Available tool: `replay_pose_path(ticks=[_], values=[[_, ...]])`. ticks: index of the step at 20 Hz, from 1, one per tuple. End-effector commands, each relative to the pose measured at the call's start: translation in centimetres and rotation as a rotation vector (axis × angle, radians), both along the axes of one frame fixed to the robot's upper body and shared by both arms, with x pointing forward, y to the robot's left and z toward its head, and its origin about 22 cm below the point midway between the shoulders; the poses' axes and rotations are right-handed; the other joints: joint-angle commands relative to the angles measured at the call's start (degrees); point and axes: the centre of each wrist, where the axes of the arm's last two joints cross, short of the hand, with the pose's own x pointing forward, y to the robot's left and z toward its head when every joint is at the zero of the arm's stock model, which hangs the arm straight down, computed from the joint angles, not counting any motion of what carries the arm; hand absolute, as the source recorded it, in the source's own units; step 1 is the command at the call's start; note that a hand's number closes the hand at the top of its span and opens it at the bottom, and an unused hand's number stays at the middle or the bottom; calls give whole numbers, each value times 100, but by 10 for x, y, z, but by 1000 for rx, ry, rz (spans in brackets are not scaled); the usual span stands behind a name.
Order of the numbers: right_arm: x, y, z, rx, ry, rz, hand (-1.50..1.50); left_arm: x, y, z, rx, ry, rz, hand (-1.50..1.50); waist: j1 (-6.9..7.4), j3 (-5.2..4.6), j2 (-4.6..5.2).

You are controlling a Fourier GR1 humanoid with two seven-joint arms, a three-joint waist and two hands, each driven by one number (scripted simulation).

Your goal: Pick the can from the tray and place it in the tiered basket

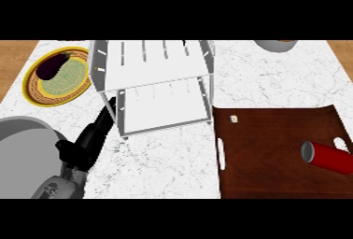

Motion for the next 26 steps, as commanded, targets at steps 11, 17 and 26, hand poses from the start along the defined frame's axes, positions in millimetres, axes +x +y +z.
replay_pose_path(ticks=[11, 17, 26], values=[[39, 35, -71, -86, 54, 105, -150, 7, -3, 7, -6, 9, -24, 0, 95, -30, 6], [54, 40, -75, -79, 4, 115, -150, 2, 0, -9, 14, 6, 4, 0, 53, -41, 8], [67, 68, -118, -89, 88, 132, -150, 8, 9, 1, 31, -8, -20, 0, 90, -37, 14]])
